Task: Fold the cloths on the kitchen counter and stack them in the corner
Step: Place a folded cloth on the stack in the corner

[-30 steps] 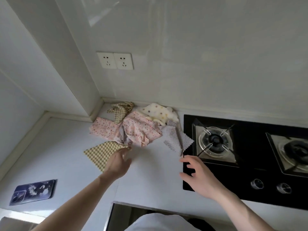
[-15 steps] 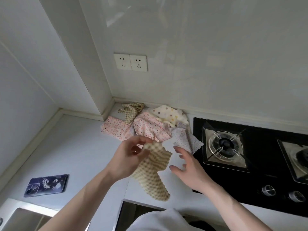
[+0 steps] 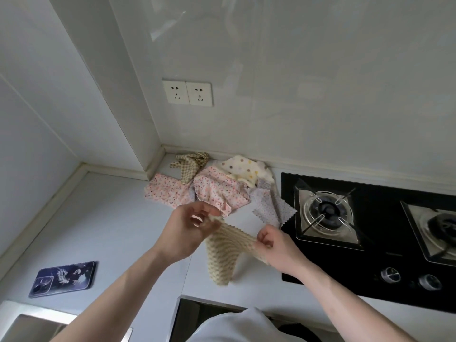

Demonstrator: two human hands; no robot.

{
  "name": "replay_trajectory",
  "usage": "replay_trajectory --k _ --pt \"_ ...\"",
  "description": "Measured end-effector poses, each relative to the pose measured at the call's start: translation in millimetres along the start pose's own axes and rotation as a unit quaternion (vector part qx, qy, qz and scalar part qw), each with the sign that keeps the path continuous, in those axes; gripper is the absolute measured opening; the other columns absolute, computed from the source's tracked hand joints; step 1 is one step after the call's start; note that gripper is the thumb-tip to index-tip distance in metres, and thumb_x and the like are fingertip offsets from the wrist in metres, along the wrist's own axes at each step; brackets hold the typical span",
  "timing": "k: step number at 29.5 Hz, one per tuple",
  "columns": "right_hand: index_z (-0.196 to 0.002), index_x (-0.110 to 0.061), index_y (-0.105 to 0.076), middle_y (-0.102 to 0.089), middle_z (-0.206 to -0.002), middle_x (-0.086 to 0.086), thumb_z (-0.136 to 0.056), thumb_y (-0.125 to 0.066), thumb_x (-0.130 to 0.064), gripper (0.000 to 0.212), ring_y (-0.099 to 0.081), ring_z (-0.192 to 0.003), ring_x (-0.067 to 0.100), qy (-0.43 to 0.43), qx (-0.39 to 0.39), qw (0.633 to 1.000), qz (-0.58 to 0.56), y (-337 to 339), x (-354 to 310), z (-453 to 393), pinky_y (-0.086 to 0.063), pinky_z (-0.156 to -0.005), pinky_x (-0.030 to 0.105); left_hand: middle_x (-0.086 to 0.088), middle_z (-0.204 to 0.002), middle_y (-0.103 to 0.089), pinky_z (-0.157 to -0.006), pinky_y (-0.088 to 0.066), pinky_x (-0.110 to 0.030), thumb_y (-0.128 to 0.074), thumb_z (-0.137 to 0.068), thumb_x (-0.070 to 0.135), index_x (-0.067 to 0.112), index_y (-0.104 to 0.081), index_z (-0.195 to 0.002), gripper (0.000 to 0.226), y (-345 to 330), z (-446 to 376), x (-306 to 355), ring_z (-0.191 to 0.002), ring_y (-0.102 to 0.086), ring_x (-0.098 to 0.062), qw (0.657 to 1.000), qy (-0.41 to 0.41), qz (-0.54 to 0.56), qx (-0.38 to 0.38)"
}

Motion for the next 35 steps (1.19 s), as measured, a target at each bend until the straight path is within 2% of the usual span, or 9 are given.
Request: replay_trajectory --k 4,8,12,16,20,24,26,31,35 --pt "-0.099 -0.028 -0.062 -0.068 -0.090 -0.011 -0.095 -0.068 -0.021 0.010 -0.064 -0.082 -0.001 0.048 0.079 0.996 0.016 37 -11 -5 -0.051 -0.071 0.018 0.007 -0.092 -0.067 -0.085 -0.057 -0.037 -0.078 -0.089 0.015 0.028 -0.071 -0.102 0.019 18 -10 -21 -0.086 -0.064 -0.014 0.999 0.012 -0.023 0.045" --pt "-0.101 -0.023 -0.072 -0.059 -0.094 -0.014 -0.095 -0.068 -0.015 0.010 -0.061 -0.083 0.000 0.144 0.168 0.974 0.053 77 -37 -6 -0.046 -0.073 0.010 0.023 -0.095 -0.066 -0.088 -0.051 -0.018 -0.073 -0.094 0.016 0.035 -0.072 -0.109 0.024 26 -15 -16 -0.092 -0.063 -0.006 0.996 -0.020 -0.065 0.060" --pt "-0.099 -0.021 -0.069 -0.060 -0.100 -0.012 -0.097 -0.065 -0.018 0.006 -0.060 -0.094 -0.001 0.184 0.195 0.961 0.070 96 -54 6 -0.046 -0.079 0.009 0.013 -0.095 -0.068 -0.087 -0.047 -0.014 -0.073 -0.094 0.020 0.028 -0.076 -0.100 0.010 27 -14 -8 -0.094 -0.064 -0.007 0.991 -0.052 -0.109 0.057" --pt "-0.102 -0.025 -0.066 -0.066 -0.102 -0.017 -0.098 -0.064 -0.024 0.004 -0.062 -0.100 -0.003 0.162 0.152 0.972 0.083 80 -34 21 -0.048 -0.085 0.014 0.013 -0.092 -0.071 -0.081 -0.048 -0.013 -0.077 -0.091 0.024 0.030 -0.075 -0.092 0.006 19 -2 -25 -0.091 -0.065 -0.008 0.992 -0.042 -0.113 0.026" --pt "-0.096 -0.039 -0.062 -0.069 -0.100 -0.019 -0.097 -0.066 -0.030 0.009 -0.063 -0.098 -0.007 0.093 0.071 0.989 0.089 42 14 36 -0.048 -0.080 0.013 0.022 -0.093 -0.070 -0.080 -0.051 -0.018 -0.075 -0.090 0.032 0.034 -0.073 -0.092 0.003 -13 16 -73 -0.090 -0.065 0.002 0.974 -0.016 -0.214 -0.074" --pt "-0.084 -0.043 -0.059 -0.068 -0.089 -0.019 -0.094 -0.068 -0.031 0.017 -0.064 -0.088 -0.004 0.027 0.009 0.993 0.116 0 59 50 -0.055 -0.079 0.027 0.023 -0.098 -0.071 -0.085 -0.051 -0.020 -0.072 -0.090 0.036 0.044 -0.063 -0.084 0.013 -49 40 -129 -0.093 -0.064 0.004 0.948 0.056 -0.263 -0.170" --pt "-0.081 -0.043 -0.059 -0.068 -0.085 -0.018 -0.094 -0.068 -0.031 0.020 -0.064 -0.085 -0.002 0.001 -0.017 0.992 0.124 -20 75 57 -0.055 -0.080 0.030 0.021 -0.103 -0.072 -0.088 -0.050 -0.018 -0.069 -0.092 0.036 0.043 -0.061 -0.087 0.011 -66 52 -147 -0.097 -0.064 0.003 0.937 0.077 -0.271 -0.208" --pt "-0.086 -0.041 -0.060 -0.066 -0.092 -0.018 -0.096 -0.066 -0.030 0.015 -0.061 -0.091 -0.003 -0.043 -0.055 0.988 0.139 -47 98 65 -0.047 -0.076 0.016 0.016 -0.100 -0.069 -0.089 -0.053 -0.024 -0.064 -0.095 0.038 0.039 -0.058 -0.091 0.007 -90 67 -173 -0.099 -0.066 -0.006 0.924 0.108 -0.269 -0.249" --pt "-0.094 -0.037 -0.064 -0.063 -0.096 -0.022 -0.097 -0.067 -0.026 0.011 -0.059 -0.092 -0.004 -0.056 -0.042 0.988 0.135 -43 105 56 -0.043 -0.070 0.009 0.016 -0.097 -0.068 -0.084 -0.055 -0.030 -0.062 -0.095 0.040 0.037 -0.061 -0.095 0.004 -90 59 -186 -0.095 -0.066 -0.011 0.930 0.134 -0.266 -0.214"
Point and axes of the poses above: each hand's wrist, its own z-axis away from the middle knuckle, its own y-axis out of the back of the hand, x = y × z, the point moved 9 cm from there along -z, towards the middle knuckle
